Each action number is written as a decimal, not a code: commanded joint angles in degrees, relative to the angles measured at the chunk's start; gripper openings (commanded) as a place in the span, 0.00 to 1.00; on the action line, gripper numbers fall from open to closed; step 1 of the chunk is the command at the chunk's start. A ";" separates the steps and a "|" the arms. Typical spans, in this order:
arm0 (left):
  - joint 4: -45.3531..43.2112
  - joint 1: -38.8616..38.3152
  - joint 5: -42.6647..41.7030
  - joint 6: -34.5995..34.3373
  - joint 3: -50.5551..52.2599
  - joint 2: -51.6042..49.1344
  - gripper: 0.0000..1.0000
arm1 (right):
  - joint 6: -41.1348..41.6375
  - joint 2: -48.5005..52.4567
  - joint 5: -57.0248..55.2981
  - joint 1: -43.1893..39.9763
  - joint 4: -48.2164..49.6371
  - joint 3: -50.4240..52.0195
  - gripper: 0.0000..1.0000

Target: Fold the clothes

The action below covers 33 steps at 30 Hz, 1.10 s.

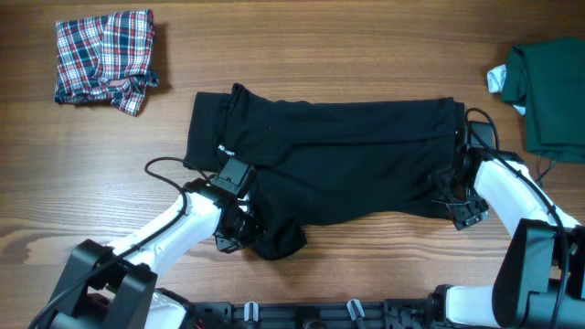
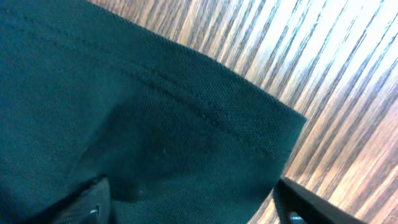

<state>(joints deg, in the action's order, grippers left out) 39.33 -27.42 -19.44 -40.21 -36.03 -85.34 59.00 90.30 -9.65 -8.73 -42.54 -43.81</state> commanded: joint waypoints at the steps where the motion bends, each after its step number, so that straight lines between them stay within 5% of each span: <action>1: 0.09 -0.07 1.22 -0.79 0.94 -0.96 0.04 | 0.63 0.98 1.16 0.02 -1.18 2.71 0.70; 5: -0.35 -0.07 1.03 -0.79 0.85 -0.96 0.04 | 0.55 0.98 1.16 0.02 -1.20 2.71 0.57; 7: -0.98 -0.07 1.03 -0.76 0.70 -0.92 0.04 | 0.55 0.98 1.16 0.02 -1.29 2.71 0.37; 9: -1.27 -0.07 1.01 -0.76 0.66 -0.90 0.04 | 0.57 0.98 1.16 0.02 -1.42 2.71 0.06; 17: 1.09 -0.07 1.11 1.07 -3.21 0.37 0.04 | 0.76 0.94 0.22 0.02 -1.97 2.62 0.04; 22: 5.81 -0.07 3.91 2.47 -9.38 5.46 0.04 | -5.92 -0.09 0.26 0.02 -3.34 0.48 0.04; 33: 2.32 -0.07 10.95 2.49 -9.75 7.45 0.04 | -11.08 -2.93 0.74 0.02 -4.22 -4.31 0.05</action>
<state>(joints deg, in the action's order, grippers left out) 43.83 -27.44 -13.15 -38.63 -45.01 -78.52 50.43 88.60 -8.58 -8.69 -48.23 -46.46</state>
